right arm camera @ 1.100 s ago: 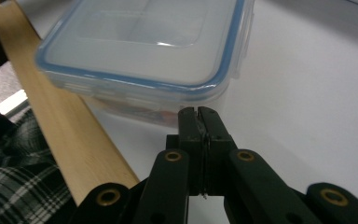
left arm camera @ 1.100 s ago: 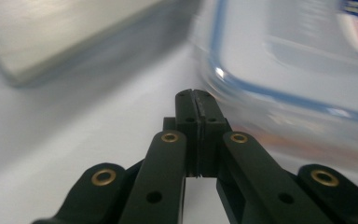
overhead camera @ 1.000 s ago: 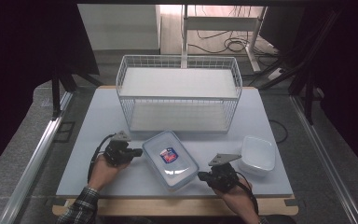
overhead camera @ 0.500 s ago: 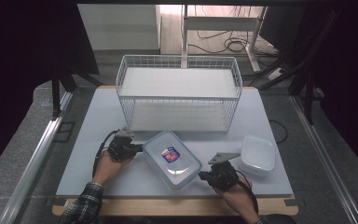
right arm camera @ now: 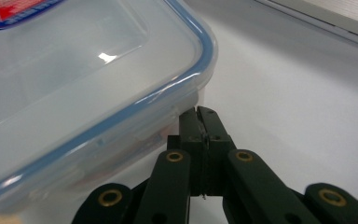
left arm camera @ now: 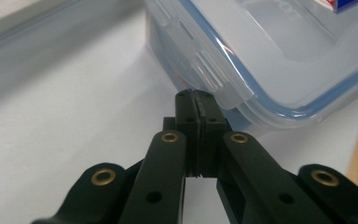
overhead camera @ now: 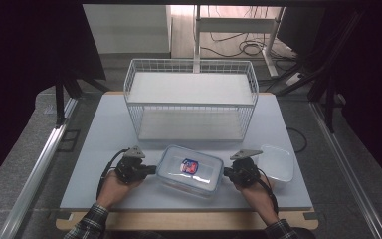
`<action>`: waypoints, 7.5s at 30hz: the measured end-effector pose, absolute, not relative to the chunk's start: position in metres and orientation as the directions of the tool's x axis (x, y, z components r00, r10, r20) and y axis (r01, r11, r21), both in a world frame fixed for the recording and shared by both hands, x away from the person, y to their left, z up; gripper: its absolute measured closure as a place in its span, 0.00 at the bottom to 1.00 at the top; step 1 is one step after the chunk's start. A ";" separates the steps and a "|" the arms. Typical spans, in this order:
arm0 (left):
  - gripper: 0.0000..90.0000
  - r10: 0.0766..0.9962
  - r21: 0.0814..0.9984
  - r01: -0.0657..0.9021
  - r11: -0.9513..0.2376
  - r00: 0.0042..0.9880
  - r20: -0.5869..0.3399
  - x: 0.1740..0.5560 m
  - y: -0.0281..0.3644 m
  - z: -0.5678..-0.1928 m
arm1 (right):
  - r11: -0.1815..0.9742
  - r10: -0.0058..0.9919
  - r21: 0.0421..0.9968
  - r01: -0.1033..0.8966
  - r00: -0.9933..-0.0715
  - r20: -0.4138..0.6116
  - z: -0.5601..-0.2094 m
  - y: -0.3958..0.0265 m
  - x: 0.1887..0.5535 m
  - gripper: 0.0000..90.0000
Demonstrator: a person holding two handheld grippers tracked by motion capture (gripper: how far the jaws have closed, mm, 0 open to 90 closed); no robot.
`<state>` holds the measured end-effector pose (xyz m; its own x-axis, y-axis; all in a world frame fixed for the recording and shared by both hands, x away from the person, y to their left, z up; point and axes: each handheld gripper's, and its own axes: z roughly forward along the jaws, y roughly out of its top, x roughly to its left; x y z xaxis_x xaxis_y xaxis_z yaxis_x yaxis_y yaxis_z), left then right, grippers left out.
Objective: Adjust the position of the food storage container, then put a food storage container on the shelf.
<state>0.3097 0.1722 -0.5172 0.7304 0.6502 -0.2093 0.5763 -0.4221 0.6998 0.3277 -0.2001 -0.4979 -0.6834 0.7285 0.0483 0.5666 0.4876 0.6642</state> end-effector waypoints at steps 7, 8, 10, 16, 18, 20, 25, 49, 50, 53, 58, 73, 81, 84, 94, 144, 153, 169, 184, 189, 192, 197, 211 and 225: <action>1.00 0.679 0.697 0.594 -0.402 0.704 -0.208 0.291 0.170 -0.516 | 0.503 0.726 0.661 0.556 -0.688 0.027 -0.500 -0.191 0.342 0.99; 1.00 0.680 0.699 0.590 -0.405 0.705 -0.201 0.290 0.169 -0.516 | 0.503 0.727 0.662 0.556 -0.686 0.024 -0.500 -0.189 0.346 0.99; 0.97 0.689 0.700 0.592 -0.401 0.698 -0.196 0.286 0.170 -0.515 | 0.508 0.727 0.659 0.555 -0.686 0.017 -0.500 -0.186 0.351 0.99; 0.59 0.765 0.708 0.601 -0.371 0.630 -0.134 0.281 0.179 -0.512 | 0.559 0.717 0.668 0.492 -0.691 -0.091 -0.487 -0.195 0.342 0.74; 0.43 0.787 0.700 0.601 -0.385 0.610 -0.091 0.282 0.181 -0.514 | 0.550 0.714 0.682 0.482 -0.695 -0.084 -0.481 -0.203 0.337 0.63; 0.29 0.790 0.700 0.598 -0.391 0.608 -0.079 0.282 0.182 -0.514 | 0.548 0.712 0.685 0.480 -0.698 -0.080 -0.480 -0.205 0.336 0.59; 0.06 0.818 0.730 0.617 -0.294 0.558 -0.141 0.284 0.193 -0.508 | 0.505 0.710 0.734 0.454 -0.702 -0.054 -0.470 -0.219 0.330 0.33; 0.05 0.709 0.746 0.586 -0.317 0.669 -0.224 0.283 0.173 -0.493 | 0.469 0.602 0.772 0.428 -0.795 0.075 -0.469 -0.201 0.315 0.08; 0.04 0.698 0.747 0.593 -0.300 0.671 -0.252 0.284 0.171 -0.492 | 0.467 0.608 0.770 0.435 -0.790 0.078 -0.469 -0.199 0.314 0.06; 0.03 0.667 0.752 0.604 -0.264 0.677 -0.310 0.287 0.167 -0.489 | 0.448 0.623 0.766 0.461 -0.776 0.102 -0.467 -0.196 0.314 0.03; 0.06 0.669 0.748 0.596 -0.291 0.686 -0.286 0.297 0.159 -0.489 | 0.417 0.639 0.742 0.525 -0.750 0.171 -0.468 -0.193 0.317 0.04; 0.00 0.556 0.676 0.675 -0.295 0.697 -0.453 0.323 0.147 -0.518 | 0.383 0.579 0.639 0.667 -0.712 0.397 -0.498 -0.184 0.340 0.03; 0.12 0.551 0.640 0.717 -0.275 0.663 -0.506 0.312 0.157 -0.515 | 0.376 0.572 0.616 0.693 -0.696 0.434 -0.494 -0.193 0.339 0.17; 0.23 0.549 0.639 0.724 -0.260 0.655 -0.519 0.308 0.163 -0.514 | 0.371 0.559 0.611 0.700 -0.694 0.455 -0.494 -0.196 0.337 0.22; 0.47 0.524 0.672 0.718 -0.183 0.649 -0.551 0.289 0.178 -0.511 | 0.330 0.522 0.627 0.706 -0.690 0.502 -0.489 -0.212 0.326 0.45; 0.58 0.580 0.815 0.573 -0.093 0.696 -0.423 0.312 0.184 -0.420 | 0.181 0.548 0.809 0.560 -0.740 0.389 -0.412 -0.213 0.340 0.58; 0.58 0.584 0.835 0.544 -0.081 0.705 -0.403 0.327 0.187 -0.390 | 0.178 0.547 0.832 0.525 -0.756 0.360 -0.380 -0.210 0.356 0.58; 0.58 0.590 0.861 0.504 -0.065 0.716 -0.374 0.366 0.194 -0.342 | 0.176 0.556 0.864 0.472 -0.772 0.309 -0.327 -0.200 0.395 0.58; 0.58 0.600 0.872 0.486 -0.053 0.714 -0.361 0.405 0.195 -0.311 | 0.135 0.562 0.874 0.466 -0.763 0.319 -0.298 -0.199 0.434 0.57; 0.58 0.599 0.868 0.494 -0.052 0.711 -0.369 0.420 0.195 -0.312 | 0.135 0.573 0.872 0.470 -0.755 0.319 -0.296 -0.197 0.447 0.57; 0.57 0.603 0.864 0.502 -0.047 0.704 -0.376 0.428 0.194 -0.315 | 0.127 0.580 0.871 0.474 -0.748 0.323 -0.297 -0.197 0.455 0.57; 0.56 0.614 0.859 0.510 -0.038 0.690 -0.382 0.438 0.193 -0.320 | 0.113 0.591 0.860 0.498 -0.729 0.345 -0.302 -0.196 0.466 0.56; 0.52 0.658 0.864 0.504 0.003 0.650 -0.381 0.445 0.190 -0.319 | 0.100 0.609 0.848 0.520 -0.706 0.361 -0.302 -0.193 0.474 0.55; 0.48 0.678 0.846 0.532 -0.011 0.626 -0.385 0.452 0.186 -0.319 | 0.144 0.682 0.837 0.528 -0.666 0.303 -0.304 -0.183 0.478 0.54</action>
